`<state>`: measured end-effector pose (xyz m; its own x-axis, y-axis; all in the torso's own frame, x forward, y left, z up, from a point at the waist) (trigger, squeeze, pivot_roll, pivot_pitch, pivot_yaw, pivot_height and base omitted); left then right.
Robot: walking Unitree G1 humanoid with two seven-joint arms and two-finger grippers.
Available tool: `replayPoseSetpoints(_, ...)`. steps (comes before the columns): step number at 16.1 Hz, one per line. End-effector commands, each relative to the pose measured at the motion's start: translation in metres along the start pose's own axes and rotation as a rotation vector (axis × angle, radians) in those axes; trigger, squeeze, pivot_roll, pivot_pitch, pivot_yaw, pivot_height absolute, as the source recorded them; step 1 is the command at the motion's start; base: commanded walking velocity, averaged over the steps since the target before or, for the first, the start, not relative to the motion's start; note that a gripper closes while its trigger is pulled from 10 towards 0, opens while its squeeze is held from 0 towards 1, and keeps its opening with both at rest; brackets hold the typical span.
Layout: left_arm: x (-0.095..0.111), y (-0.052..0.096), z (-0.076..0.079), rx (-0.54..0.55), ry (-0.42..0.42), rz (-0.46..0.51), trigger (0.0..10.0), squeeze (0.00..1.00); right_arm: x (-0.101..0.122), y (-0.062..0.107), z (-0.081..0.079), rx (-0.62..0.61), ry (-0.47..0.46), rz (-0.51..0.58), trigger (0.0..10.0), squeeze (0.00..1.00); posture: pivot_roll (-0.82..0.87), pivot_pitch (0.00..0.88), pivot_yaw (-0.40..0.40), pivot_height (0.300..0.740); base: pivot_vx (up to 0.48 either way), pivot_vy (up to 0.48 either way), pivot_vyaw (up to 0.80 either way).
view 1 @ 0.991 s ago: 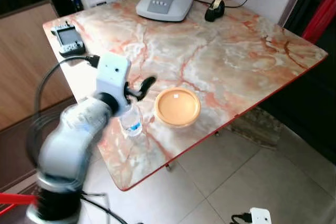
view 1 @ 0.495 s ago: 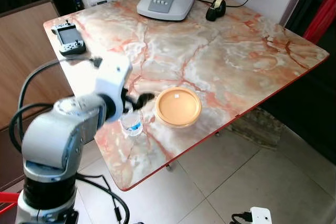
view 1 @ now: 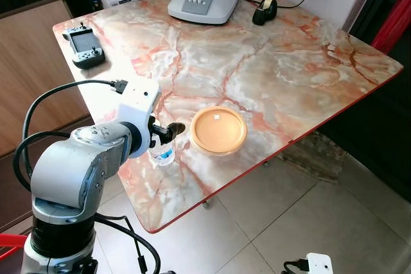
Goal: Restocking fridge
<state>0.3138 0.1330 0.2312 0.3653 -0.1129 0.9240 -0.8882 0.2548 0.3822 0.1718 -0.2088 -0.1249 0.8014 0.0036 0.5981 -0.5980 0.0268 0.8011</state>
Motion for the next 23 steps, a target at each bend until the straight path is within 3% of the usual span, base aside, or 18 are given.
replayPoseSetpoints(1, -0.003, 0.002, -0.003, 0.021, -0.002, -0.009, 4.6, 0.0, -0.011, 0.003, 0.001, -0.003, -0.001, -0.037, 10.0, 0.0, 0.25, 0.177, -0.031, 0.74, 0.0, 0.0, 0.0)
replayPoseSetpoints(2, -0.003, 0.002, -0.003, 0.022, 0.002, -0.012, 0.0, 0.0, -0.011, 0.003, 0.002, -0.003, -0.001, -0.037, 10.0, 0.0, 0.25, 0.177, -0.031, 0.74, 0.0, 0.0, 0.0)
replayPoseSetpoints(14, -0.009, 0.0, -0.001, 0.02, -0.016, -0.027, 0.0, 0.0, -0.011, 0.002, 0.001, -0.001, -0.004, -0.039, 10.0, 0.0, 0.24, 0.175, -0.031, 0.74, 0.0, 0.0, 0.0)
replayPoseSetpoints(19, -0.009, -0.001, -0.011, 0.074, -0.019, -0.012, 0.0, 0.0, -0.012, 0.003, 0.001, 0.001, -0.002, -0.042, 10.0, 0.0, 0.24, 0.18, -0.032, 0.74, 0.0, 0.0, 0.0)
replayPoseSetpoints(22, 0.001, 0.001, -0.042, 0.233, 0.001, 0.066, 0.0, 0.0, -0.012, 0.003, 0.0, 0.003, -0.002, -0.043, 10.0, 0.0, 0.25, 0.18, -0.032, 0.74, 0.0, 0.0, 0.0)
replayPoseSetpoints(23, 0.009, 0.013, -0.085, 0.442, -0.043, 0.115, 0.0, 0.0, -0.012, 0.003, 0.0, 0.002, -0.004, -0.039, 10.0, 0.0, 0.25, 0.182, -0.033, 0.74, 0.0, 0.0, 0.0)
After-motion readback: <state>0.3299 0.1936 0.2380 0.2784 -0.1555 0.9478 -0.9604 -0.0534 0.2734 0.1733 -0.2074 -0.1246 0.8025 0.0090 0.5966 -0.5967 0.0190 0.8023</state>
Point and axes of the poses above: a point about 5 cm out from each wrist's last joint towards the gripper, its own y axis pointing back from the gripper into the wrist, its own x axis along the axis of the wrist's last joint, z = x × y, the point moved 4 cm from there along -y, pointing out of the wrist towards the gripper, and after that the axes turned 10 degrees about y, right-handed, at the moved point
